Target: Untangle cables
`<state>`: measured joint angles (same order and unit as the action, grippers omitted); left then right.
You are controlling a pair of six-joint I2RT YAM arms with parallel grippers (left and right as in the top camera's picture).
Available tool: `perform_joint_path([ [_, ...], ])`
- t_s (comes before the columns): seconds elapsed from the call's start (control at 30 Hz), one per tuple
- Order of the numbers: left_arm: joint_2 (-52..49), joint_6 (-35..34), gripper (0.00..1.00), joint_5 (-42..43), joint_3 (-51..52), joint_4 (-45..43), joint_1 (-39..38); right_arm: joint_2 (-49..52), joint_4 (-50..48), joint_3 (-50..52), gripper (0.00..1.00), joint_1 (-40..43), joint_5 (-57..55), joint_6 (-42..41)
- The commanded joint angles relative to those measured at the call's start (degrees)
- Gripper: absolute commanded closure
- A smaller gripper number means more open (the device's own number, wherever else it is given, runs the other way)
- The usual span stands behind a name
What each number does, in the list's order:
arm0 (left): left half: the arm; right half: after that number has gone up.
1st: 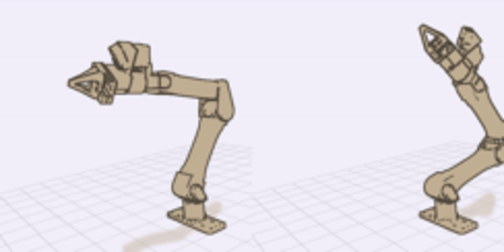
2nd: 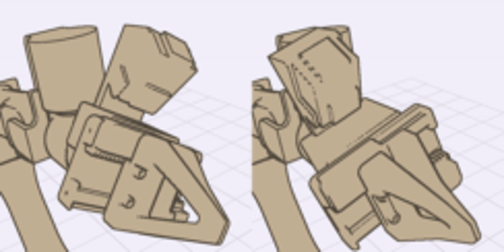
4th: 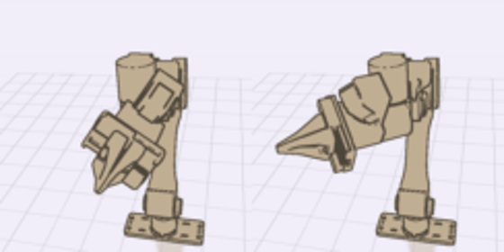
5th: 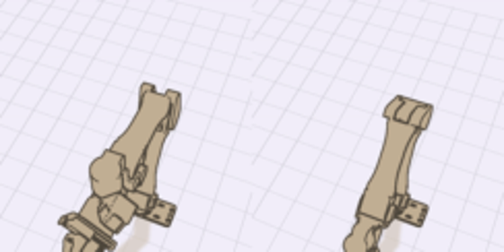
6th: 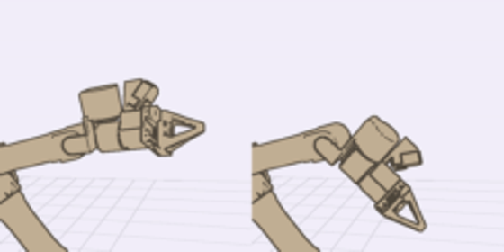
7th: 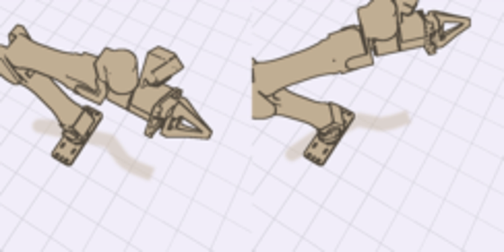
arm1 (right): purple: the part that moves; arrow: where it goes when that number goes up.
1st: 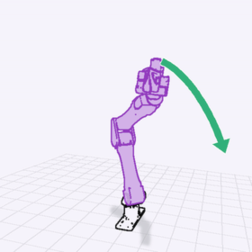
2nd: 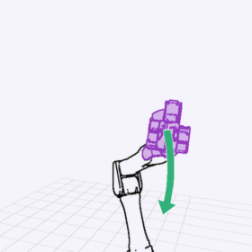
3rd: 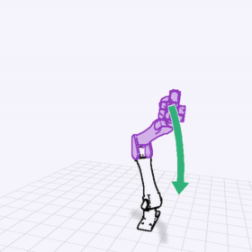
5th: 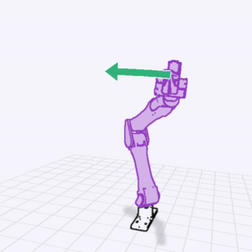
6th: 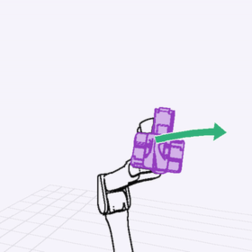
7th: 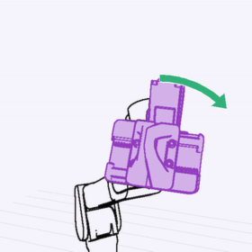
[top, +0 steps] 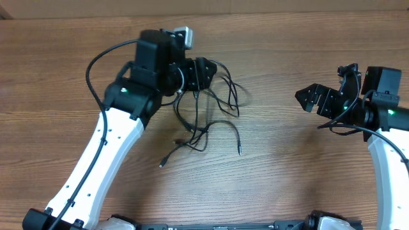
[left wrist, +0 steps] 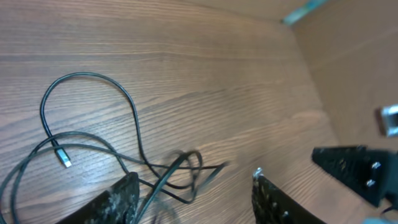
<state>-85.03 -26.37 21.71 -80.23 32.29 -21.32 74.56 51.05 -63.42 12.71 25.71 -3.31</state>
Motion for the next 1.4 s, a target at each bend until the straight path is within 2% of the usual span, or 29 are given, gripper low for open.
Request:
perform_joint_path([
  [0.0,0.8,5.9,0.36,-11.9,-0.6,1.8,-5.9,-2.7,-0.1,0.0,0.00,0.2,2.9,0.4],
  [0.13,0.8,6.3,0.32,-22.8,-0.6,4.2,-11.0,-5.7,0.5,0.0,0.00,0.2,3.1,0.4],
  [0.27,0.8,5.3,0.19,-26.0,-0.6,7.2,-11.0,-8.2,1.3,0.0,0.00,0.2,5.8,0.4],
  [0.3,0.8,3.7,0.12,-29.0,-0.6,9.5,-10.6,-8.5,1.3,0.0,0.00,0.2,8.8,0.4],
  [0.4,0.8,-0.2,0.00,-36.9,-0.6,14.0,-9.8,-8.4,1.7,0.0,0.00,0.2,14.6,0.4],
  [0.5,0.8,-3.6,0.00,-40.9,-0.6,18.9,-7.2,-8.2,2.8,0.0,0.00,0.2,13.9,-0.1],
  [0.57,0.8,-4.1,0.00,-41.2,-0.6,22.0,-4.4,-7.2,4.7,0.0,0.00,0.2,8.8,-7.8],
  [0.6,0.8,-4.1,0.00,-41.1,-0.6,23.8,-3.3,-6.3,6.7,0.0,0.00,0.2,8.4,-8.7],
  [0.77,0.8,-3.2,0.00,-39.3,-0.6,24.8,-2.7,-0.5,14.9,1.5,0.00,-3.3,8.4,-11.4],
  [0.9,0.7,-3.2,0.00,-39.3,-0.6,24.0,-2.7,1.3,13.5,8.3,0.00,-8.5,8.2,-16.7],
  [1.0,0.7,-3.2,0.00,-39.2,-0.6,24.0,-2.7,1.5,11.1,12.7,0.00,-9.5,7.4,-21.0],
  [1.1,0.7,-3.2,0.00,-39.3,-0.6,24.0,-2.7,1.5,3.8,18.7,0.04,-12.0,9.4,-27.1],
  [1.13,0.7,-3.2,0.00,-39.3,-0.6,24.0,-2.7,1.5,0.4,20.5,0.07,-13.6,9.8,-29.9],
  [1.2,0.7,-3.2,0.00,-39.3,-0.6,24.0,-2.7,1.5,-5.8,22.2,0.36,-17.1,10.4,-32.5],
  [1.23,0.7,-3.2,0.00,-39.3,-0.6,24.0,-2.7,1.5,-7.6,22.2,0.60,-18.1,10.4,-33.0],
  [1.27,0.7,-3.2,0.00,-39.3,-0.6,24.0,-2.7,1.5,-9.5,22.2,0.94,-18.5,10.3,-34.1],
  [1.37,0.7,-3.2,0.00,-39.3,-0.6,24.0,-2.7,1.4,-10.5,22.0,0.96,-18.5,8.7,-34.4],
])
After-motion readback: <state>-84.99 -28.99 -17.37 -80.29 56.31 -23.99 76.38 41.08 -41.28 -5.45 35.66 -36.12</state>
